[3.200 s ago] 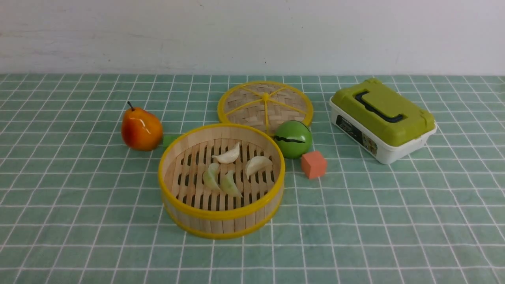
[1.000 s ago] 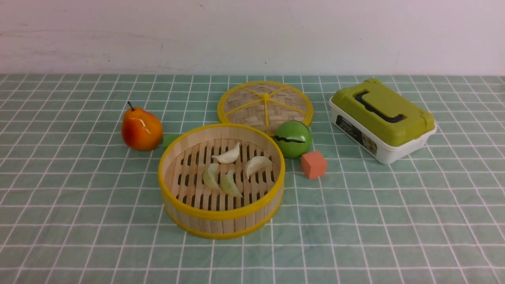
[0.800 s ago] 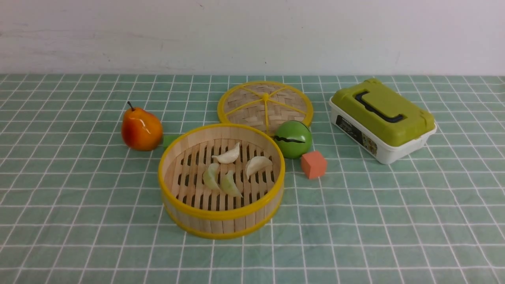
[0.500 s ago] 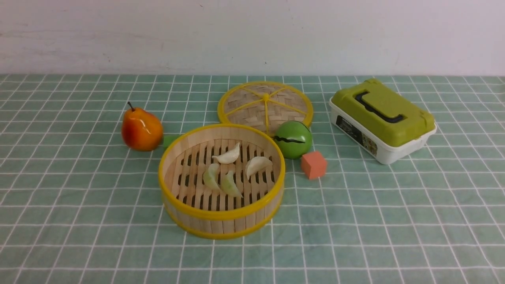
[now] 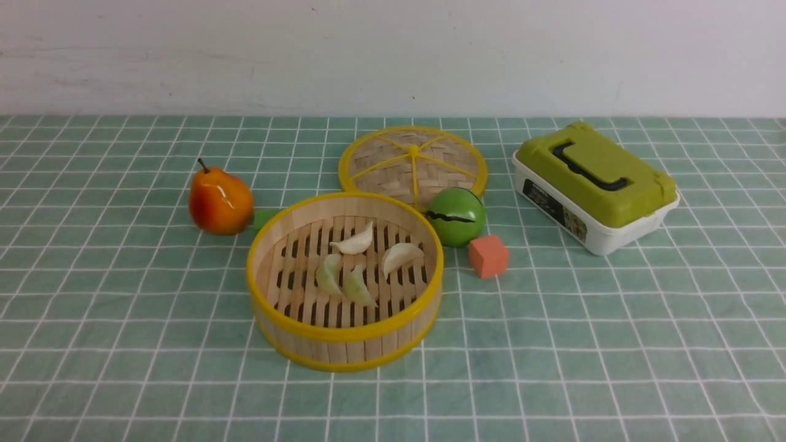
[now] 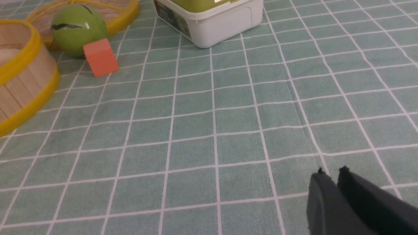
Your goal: Put the dumplings into the steamer on the table with the blue tablecloth.
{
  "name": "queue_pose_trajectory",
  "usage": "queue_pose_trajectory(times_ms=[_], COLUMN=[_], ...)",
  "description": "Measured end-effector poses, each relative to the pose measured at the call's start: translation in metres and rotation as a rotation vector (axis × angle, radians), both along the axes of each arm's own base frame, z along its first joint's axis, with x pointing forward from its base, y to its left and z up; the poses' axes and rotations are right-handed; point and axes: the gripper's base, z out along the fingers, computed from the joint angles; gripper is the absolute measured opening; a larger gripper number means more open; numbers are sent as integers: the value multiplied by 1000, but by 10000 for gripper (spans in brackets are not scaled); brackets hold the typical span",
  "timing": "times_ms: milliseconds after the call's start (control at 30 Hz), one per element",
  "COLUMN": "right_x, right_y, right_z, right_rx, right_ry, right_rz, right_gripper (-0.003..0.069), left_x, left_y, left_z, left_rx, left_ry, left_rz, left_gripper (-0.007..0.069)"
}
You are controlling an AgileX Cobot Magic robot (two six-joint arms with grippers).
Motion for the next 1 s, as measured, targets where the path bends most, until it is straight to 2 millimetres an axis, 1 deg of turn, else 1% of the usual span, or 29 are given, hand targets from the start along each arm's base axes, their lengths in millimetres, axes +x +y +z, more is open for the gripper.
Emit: queue_pose_trajectory(times_ms=[67,100,133,233,467,700,1000], right_x=[0,0,0,0,0,0,0], right_y=[0,0,0,0,0,0,0], right_z=[0,0,0,0,0,0,0], right_rx=[0,0,0,0,0,0,0], right_ry=[1,1,1,1,1,1,1], right_rz=[0,0,0,0,0,0,0], right_gripper=[64,66,66,72,83,94,106], left_x=[1,1,1,0,-2,-3,-3], left_y=[0,0,0,0,-1,-1,-1], left_z=[-13,-18,-19,-30,-37,-39,-39], left_rx=[12,16,15,41,54,112,122], left_ry=[56,96,105,206,291,304,308], left_rz=[-1,-1,-1,-4,-20,-31,-34], left_gripper=[92,71,71,-11,-15,-15,-15])
